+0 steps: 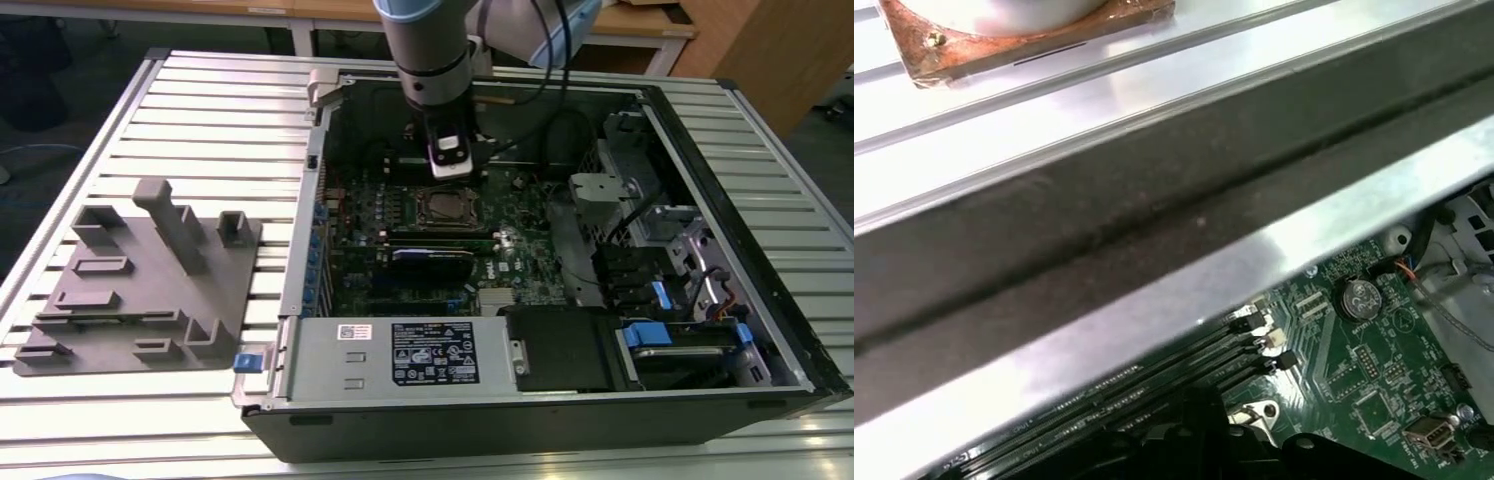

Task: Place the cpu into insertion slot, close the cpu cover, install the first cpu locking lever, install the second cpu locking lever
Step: 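Install the first cpu locking lever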

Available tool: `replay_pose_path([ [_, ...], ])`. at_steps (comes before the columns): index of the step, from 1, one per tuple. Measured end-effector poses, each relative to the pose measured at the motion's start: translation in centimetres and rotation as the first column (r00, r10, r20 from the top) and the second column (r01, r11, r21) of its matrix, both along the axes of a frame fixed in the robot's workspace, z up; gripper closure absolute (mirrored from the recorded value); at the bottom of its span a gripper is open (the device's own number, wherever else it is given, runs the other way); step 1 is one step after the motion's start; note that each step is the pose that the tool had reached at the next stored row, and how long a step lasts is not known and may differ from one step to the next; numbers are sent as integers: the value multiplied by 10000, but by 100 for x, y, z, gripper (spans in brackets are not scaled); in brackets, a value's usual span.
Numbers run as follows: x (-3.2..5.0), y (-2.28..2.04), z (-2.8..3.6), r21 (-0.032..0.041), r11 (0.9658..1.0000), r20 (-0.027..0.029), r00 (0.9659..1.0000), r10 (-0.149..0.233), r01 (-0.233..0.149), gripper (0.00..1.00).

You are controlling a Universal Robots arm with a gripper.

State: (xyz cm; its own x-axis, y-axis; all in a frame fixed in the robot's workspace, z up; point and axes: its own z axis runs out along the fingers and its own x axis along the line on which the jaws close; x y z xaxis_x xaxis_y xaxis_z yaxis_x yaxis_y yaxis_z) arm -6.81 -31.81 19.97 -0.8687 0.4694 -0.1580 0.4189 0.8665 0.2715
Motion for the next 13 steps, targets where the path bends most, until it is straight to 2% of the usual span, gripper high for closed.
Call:
replay_pose_path([
  [2, -12, 0, -1, 49, 10000, 13, 10000, -1, 1, 89],
  [13, -26, -2, -4, 45, 10000, 44, 10000, -3, 3, 89],
])
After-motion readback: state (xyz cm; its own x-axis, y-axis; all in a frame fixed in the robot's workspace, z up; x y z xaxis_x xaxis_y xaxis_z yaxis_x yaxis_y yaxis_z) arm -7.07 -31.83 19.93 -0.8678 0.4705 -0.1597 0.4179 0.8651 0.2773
